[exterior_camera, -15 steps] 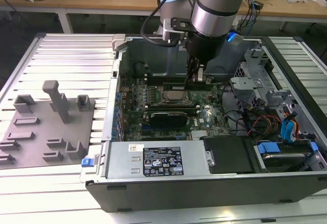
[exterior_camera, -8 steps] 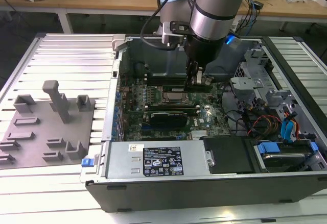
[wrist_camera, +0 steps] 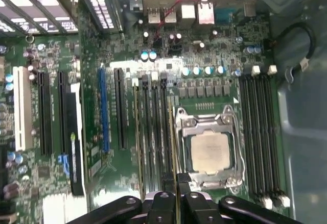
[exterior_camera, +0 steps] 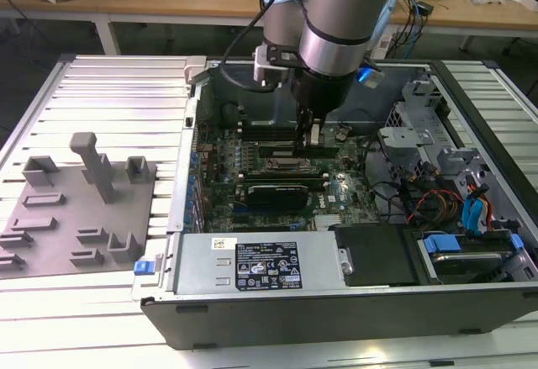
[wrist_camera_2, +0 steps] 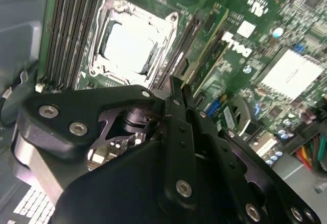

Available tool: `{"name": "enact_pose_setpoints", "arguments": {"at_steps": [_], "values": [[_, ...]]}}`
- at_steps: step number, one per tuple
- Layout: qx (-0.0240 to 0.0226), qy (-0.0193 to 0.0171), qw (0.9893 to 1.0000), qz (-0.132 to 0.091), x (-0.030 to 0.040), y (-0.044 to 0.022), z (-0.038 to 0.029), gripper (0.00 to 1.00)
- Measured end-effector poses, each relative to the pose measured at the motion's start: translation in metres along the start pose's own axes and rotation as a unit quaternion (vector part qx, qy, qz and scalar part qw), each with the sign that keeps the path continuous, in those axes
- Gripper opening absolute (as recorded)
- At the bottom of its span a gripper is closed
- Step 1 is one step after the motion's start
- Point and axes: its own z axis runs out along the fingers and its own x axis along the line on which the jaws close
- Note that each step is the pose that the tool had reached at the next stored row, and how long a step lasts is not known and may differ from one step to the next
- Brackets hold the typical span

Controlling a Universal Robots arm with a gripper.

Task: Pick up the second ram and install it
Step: 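Insert the second ram into the second slot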

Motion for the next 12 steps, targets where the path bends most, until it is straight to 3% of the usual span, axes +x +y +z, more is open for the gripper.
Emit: {"name": "enact_pose_setpoints", "arguments": {"at_steps": [2, 3, 8, 12], "values": [[0.0, 0.0001, 1.0, 0.0, 0.0017, 0.0099, 0.0058, 0.14], [0.0001, 0.0013, 1.0, 0.0, 0.006, 0.0146, 0.0081, 0.14], [0.001, 0.0024, 0.9999, 0.011, 0.0095, 0.0139, 0.0267, 0.14], [0.0011, 0.0024, 0.9999, 0.012, 0.0099, 0.0138, 0.0323, 0.14]]}}
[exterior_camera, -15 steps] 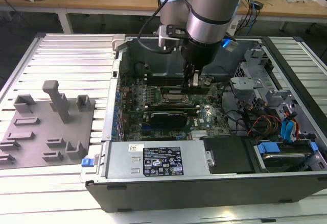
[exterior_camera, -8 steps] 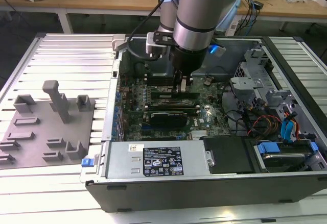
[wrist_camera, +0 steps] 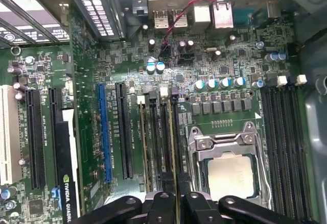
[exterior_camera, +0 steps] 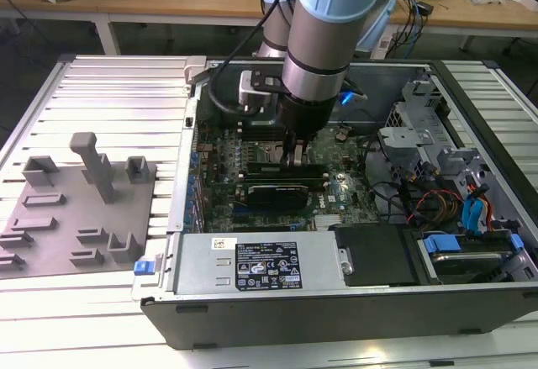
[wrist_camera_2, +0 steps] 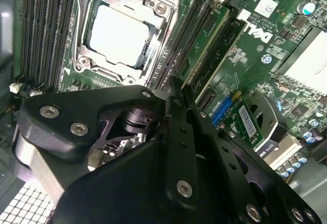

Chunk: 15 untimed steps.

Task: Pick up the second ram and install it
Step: 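Insert the second ram into the second slot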

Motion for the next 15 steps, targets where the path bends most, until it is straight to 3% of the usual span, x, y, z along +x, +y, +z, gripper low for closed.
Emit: {"name": "enact_pose_setpoints", "arguments": {"at_steps": [7, 15], "values": [[-0.0001, 0.0, 1.0, 0.0, 0.0005, 0.0007, 0.0053, 0.14], [-0.0001, 0.0001, 1.0, -0.001, 0.0005, 0.0007, 0.0056, 0.14]]}}
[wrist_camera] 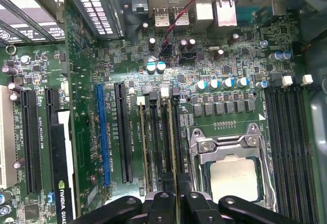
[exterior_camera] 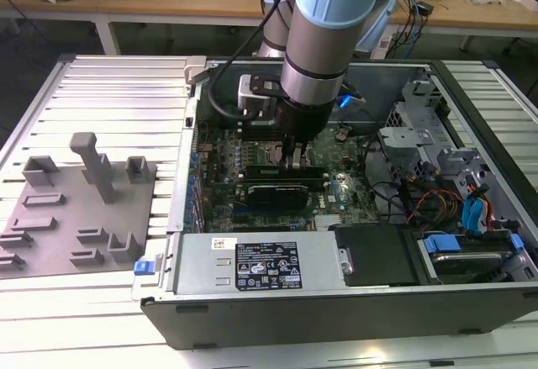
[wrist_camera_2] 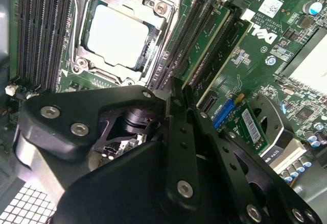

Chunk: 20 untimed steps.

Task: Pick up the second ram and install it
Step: 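Insert the second ram into the second slot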

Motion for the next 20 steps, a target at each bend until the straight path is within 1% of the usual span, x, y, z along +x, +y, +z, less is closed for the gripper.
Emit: {"name": "enact_pose_setpoints", "arguments": {"at_steps": [4, 12, 15, 20], "values": [[-0.0006, 0.0006, 1.0, -0.009, 0.0, 0.0, 0.0002, 0.14], [-0.0008, 0.0008, 0.9999, -0.011, 0.0011, 0.0002, 0.0014, 0.14], [-0.0008, 0.0009, 0.9999, -0.011, 0.0013, -0.0001, 0.0048, 0.14], [-0.0008, 0.0008, 0.9999, -0.011, 0.0012, -0.0006, 0.005, 0.14]]}}
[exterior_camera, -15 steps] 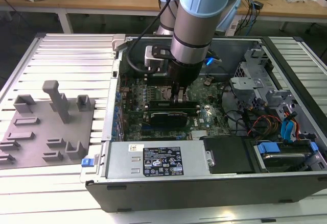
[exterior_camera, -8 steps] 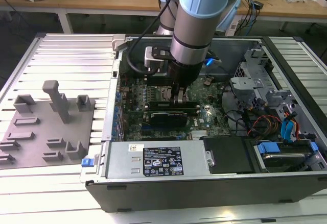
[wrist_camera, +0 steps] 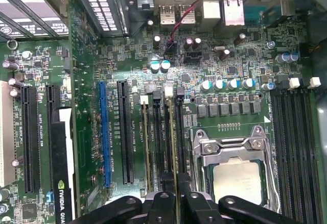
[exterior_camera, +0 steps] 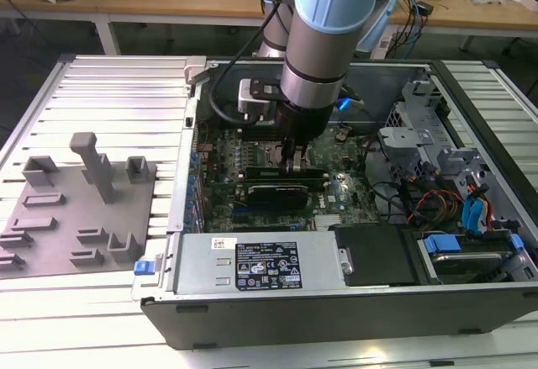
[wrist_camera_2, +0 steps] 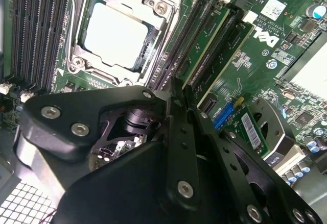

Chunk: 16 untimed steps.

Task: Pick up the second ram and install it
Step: 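Insert the second ram into the second slot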

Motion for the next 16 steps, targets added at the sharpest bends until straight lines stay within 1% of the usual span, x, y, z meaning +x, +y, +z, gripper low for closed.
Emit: {"name": "enact_pose_setpoints", "arguments": {"at_steps": [2, 4, 5, 7, 8, 9, 10, 11, 12, 14, 15, 16], "values": [[0.0, -0.0001, 1.0, 0.0, -0.0001, -0.0007, 0.0001, 0.14], [0.0002, -0.0005, 1.0, 0.0, -0.0001, -0.0017, 0.0033, 0.15], [0.0, 0.0, 1.0, 0.0, 0.0001, -0.0014, 0.003, 0.21], [0.0, 0.0004, 1.0, 0.0, 0.0, -0.0013, 0.0014, 0.21], [0.0001, 0.0003, 1.0, 0.0, -0.0004, -0.0009, -0.0042, 0.21], [0.0003, 0.001, 1.0, 0.0, -0.0009, -0.0005, -0.0087, 0.21], [0.0005, 0.0022, 1.0, 0.0, -0.0015, -0.0002, -0.0125, 0.21], [0.0007, 0.0045, 1.0, 0.0, -0.0026, 0.0003, -0.017, 0.21], [0.001, 0.0057, 1.0, 0.0, -0.0034, 0.0007, -0.0203, 0.21], [0.0016, 0.0105, 0.9999, 0.001, -0.0059, 0.002, -0.0295, 0.21], [0.0022, 0.015, 0.9999, 0.001, -0.0083, 0.0027, -0.0354, 0.21], [0.0025, 0.0178, 0.9998, 0.001, -0.0095, 0.0032, -0.0388, 0.2]]}}
